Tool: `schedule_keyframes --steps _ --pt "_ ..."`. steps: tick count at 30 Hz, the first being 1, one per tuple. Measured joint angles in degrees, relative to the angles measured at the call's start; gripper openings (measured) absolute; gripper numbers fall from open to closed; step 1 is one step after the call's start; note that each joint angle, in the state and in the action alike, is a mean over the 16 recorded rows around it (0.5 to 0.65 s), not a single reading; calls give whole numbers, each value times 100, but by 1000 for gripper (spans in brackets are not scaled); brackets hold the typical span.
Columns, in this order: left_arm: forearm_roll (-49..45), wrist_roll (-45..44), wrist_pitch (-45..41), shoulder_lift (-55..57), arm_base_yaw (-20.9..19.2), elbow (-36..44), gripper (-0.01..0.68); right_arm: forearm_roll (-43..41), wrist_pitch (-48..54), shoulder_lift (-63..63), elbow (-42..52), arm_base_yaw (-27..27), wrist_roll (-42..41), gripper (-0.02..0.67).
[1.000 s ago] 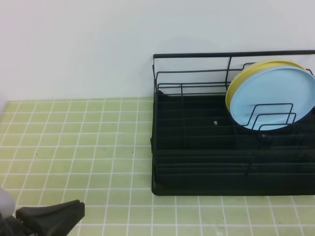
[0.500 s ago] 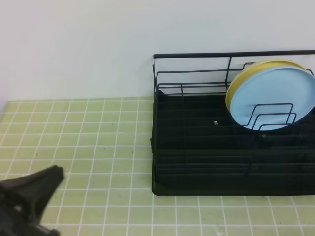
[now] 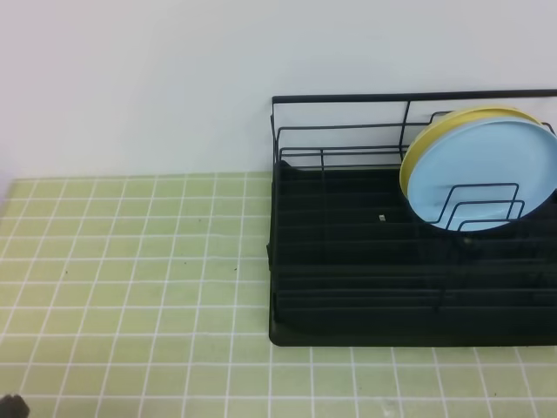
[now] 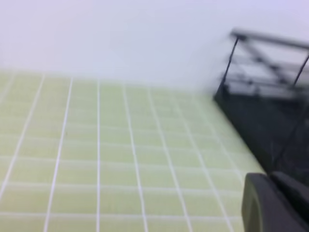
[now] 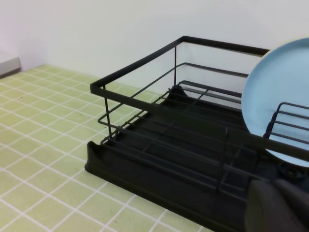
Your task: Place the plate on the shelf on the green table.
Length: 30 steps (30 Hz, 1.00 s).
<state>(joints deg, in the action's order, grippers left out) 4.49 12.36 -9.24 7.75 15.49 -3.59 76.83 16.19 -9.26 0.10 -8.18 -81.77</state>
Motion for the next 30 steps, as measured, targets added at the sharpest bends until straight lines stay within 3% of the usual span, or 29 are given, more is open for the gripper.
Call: schedule_keyframes --steps 12,30 --pt "-17 283 -1010 -804 -321 360 0 0 7 0 0 0 0 -2" --pt "-23 204 -1016 -793 -322 427 0 0 10 70 0 0 0 -2"
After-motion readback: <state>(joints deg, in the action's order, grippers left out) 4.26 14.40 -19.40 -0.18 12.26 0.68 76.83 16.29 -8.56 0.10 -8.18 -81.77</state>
